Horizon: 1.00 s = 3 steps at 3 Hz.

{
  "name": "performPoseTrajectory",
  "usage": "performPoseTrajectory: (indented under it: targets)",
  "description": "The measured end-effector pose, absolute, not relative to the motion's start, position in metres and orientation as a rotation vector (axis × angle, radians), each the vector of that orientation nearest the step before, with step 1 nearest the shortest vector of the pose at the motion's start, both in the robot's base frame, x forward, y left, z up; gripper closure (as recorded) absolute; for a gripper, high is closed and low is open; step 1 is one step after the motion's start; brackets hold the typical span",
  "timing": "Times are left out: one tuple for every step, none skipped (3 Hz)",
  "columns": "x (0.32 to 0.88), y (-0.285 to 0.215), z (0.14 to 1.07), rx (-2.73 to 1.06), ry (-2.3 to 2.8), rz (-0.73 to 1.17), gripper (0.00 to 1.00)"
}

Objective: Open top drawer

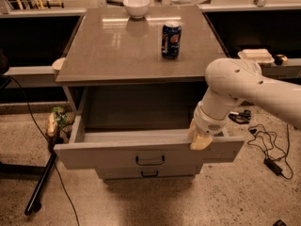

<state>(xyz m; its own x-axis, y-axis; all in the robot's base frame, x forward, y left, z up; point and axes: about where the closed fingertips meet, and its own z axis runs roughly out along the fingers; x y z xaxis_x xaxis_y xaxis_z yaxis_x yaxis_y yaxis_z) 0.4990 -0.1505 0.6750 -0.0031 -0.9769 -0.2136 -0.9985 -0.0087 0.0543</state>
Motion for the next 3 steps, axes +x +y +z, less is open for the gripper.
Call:
performPoseTrajectory:
  targets:
    - [0.4989,-0.1505,0.6758,-2.135,2.129,0.289,1.0]
    - [0.4989,-0.1505,0.6758,-2.135,2.129,0.289,0.81]
    - [0.4989,-0.1505,0.6758,-2.135,2.129,0.289,0.59]
